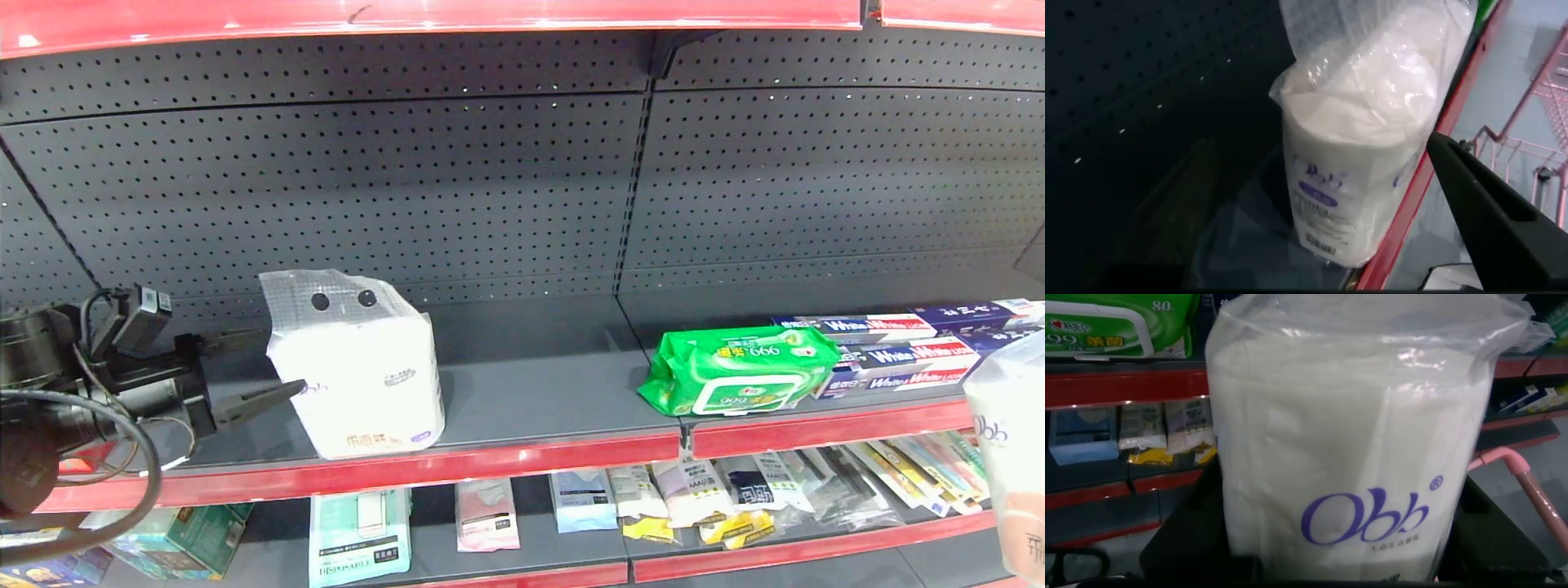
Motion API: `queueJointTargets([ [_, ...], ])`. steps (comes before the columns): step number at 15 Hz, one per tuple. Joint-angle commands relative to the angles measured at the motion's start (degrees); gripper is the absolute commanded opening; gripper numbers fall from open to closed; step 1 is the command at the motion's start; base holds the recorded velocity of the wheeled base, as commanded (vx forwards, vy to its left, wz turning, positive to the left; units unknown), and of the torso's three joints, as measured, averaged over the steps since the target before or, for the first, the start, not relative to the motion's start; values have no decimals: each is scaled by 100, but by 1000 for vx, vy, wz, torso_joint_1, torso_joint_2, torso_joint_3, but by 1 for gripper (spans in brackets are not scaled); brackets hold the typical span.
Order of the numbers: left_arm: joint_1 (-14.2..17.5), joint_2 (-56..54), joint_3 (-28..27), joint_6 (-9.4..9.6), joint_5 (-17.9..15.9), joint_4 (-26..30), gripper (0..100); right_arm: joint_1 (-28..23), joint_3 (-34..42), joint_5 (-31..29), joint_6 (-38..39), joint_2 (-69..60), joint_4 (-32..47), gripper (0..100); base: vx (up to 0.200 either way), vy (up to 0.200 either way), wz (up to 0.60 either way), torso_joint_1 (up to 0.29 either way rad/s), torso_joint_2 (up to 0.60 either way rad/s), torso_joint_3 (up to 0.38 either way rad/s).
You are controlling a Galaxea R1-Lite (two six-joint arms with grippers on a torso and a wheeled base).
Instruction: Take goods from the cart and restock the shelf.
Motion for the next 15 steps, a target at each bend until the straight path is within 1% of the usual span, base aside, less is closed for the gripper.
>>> queueJointTargets([
  [1, 184, -484, 186, -285, 213, -2, 100, 1, -12, 9, -1, -24, -6, 0, 0, 0, 0, 0, 0, 0],
  [2, 202, -651, 230, -505, 407, -2, 100, 1, -12, 9, -1, -24, -6, 0, 0, 0, 0, 0, 0, 0],
  [3, 210, -766, 257, -654, 503, -2, 100, 1, -12, 18, -1, -24, 3, 0, 0, 0, 0, 0, 0, 0],
  [4, 228, -1100, 362, -1050, 767, -2, 100, 10, -12, 27, -1, -6, -6, 0, 0, 0, 0, 0, 0, 0],
  [5, 219, -1319, 424, -1375, 1066, -2, 100, 10, -12, 27, -1, -6, 3, 0, 0, 0, 0, 0, 0, 0],
  [6, 202, -1425, 433, -1568, 1303, -2, 100, 10, -3, 27, -1, -6, 3, 0, 0, 0, 0, 0, 0, 0],
  [7, 184, -1548, 433, -1920, 1848, -2, 100, 10, 6, 27, -1, -24, -6, 0, 0, 0, 0, 0, 0, 0],
  [8, 184, -1636, 450, -2043, 2085, -2, 100, 10, -3, 27, -1, -24, 3, 0, 0, 0, 0, 0, 0, 0],
  [10, 202, -1917, 608, -2263, 2191, -2, 100, 10, -3, 27, -1, -6, -6, 0, 0, 0, 0, 0, 0, 0],
  [11, 202, -1934, 617, -2280, 2200, -2, 100, 10, -3, 27, -1, -6, -6, 0, 0, 0, 0, 0, 0, 0],
  [12, 193, -2295, 705, -2500, 2270, 41, 100, 10, 23, 27, -1, -6, -6, 0, 0, 0, 0, 0, 0, 0],
  [13, 193, -2550, 775, -2570, 2279, 112, 100, 10, 32, 27, -1, -6, -6, 0, 0, 0, 0, 0, 0, 0],
  [14, 193, -2910, 872, -2561, 2331, 349, 100, 10, 32, 27, -1, -6, 3, 0, 0, 0, 0, 0, 0, 0],
  [15, 193, -3191, 916, -2509, 2419, 622, 100, 10, 32, 27, -1, 2, -6, 0, 0, 0, 0, 0, 0, 0],
])
